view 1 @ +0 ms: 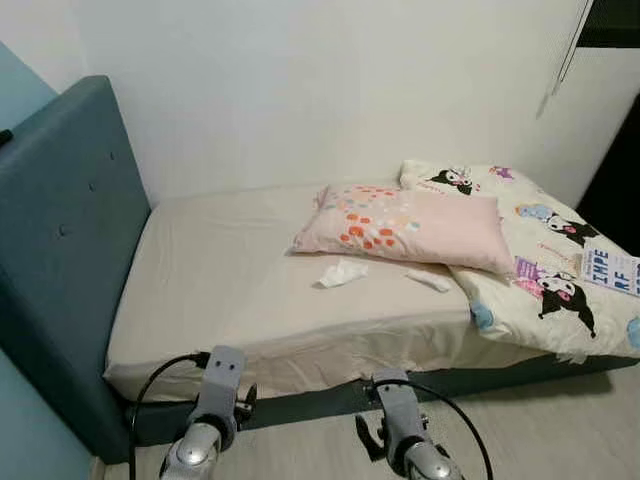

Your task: Clean up the room

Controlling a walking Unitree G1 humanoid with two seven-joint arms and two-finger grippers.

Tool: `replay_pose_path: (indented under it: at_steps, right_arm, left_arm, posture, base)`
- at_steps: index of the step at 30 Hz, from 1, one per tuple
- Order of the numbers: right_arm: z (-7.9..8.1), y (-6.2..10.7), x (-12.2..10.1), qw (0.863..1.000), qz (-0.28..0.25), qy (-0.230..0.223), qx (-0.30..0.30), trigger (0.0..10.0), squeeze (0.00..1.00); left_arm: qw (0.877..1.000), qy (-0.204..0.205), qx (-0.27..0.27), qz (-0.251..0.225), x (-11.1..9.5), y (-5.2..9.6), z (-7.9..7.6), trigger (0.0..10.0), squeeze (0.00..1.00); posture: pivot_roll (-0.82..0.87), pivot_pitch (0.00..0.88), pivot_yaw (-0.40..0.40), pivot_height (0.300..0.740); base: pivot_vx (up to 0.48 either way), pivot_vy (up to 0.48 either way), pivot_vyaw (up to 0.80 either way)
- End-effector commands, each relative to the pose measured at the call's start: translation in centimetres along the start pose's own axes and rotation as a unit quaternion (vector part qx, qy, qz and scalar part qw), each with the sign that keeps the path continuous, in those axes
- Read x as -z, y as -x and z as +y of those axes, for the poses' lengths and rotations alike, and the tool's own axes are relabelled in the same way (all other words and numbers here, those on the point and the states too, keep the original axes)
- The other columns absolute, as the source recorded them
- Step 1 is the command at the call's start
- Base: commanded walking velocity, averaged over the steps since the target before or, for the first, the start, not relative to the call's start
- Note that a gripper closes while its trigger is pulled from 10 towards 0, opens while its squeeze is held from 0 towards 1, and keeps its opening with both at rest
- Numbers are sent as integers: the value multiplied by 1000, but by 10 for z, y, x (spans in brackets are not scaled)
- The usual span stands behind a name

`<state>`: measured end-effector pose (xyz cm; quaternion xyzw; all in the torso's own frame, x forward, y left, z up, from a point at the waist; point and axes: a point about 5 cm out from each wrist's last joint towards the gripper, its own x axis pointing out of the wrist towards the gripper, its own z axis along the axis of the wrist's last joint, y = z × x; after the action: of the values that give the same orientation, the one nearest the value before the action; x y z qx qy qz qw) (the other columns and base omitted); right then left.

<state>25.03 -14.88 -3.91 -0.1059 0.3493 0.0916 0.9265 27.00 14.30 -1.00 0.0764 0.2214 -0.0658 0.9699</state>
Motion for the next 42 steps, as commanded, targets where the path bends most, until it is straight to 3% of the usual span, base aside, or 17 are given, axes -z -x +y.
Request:
replay_pose_path:
  at_steps: [1, 5, 8, 13, 22, 33, 42]
  right_arm:
    - [1, 1, 17, 999, 53, 5, 0, 10000, 0]
    - [4, 2, 24, 997, 71, 4, -7, 10000, 0]
    - [9, 5, 41, 994, 110, -20, -11, 10000, 0]
    - [12, 8, 54, 990, 137, -23, -12, 10000, 0]
    - [12, 7, 52, 989, 139, -49, -10, 10000, 0]
    - [15, 10, 62, 984, 175, -31, -19, 10000, 0]
    - [13, 8, 54, 989, 141, -38, -11, 10000, 0]
  left_arm:
    - [998, -21, 14, 51, 19, 3, -3, 10000, 0]
    - [997, -24, 23, 66, 26, 4, -6, 10000, 0]
    - [995, 0, 26, 99, 40, 9, -9, 10000, 0]
    - [991, -10, 50, 121, 48, 12, -19, 10000, 0]
    - [991, 0, 47, 124, 48, 11, -20, 10000, 0]
    - [984, -24, 74, 158, 59, 15, -22, 10000, 0]
    - [991, -12, 58, 123, 51, 12, -20, 10000, 0]
  posture:
    - [-26, 0, -28, 740]
    - [-35, 0, -19, 740]
    - [-38, 0, -8, 740]
    - [-38, 3, -6, 740]
    - [-35, 14, -12, 740]
    - [-44, 17, -4, 740]
    - [-48, 27, 2, 740]
  base:
    - [0, 0, 0]
    - [0, 0, 0]
    - [0, 0, 0]
    - [0, 0, 0]
    - [0, 0, 0]
    - [0, 0, 0]
    - [0, 0, 0]
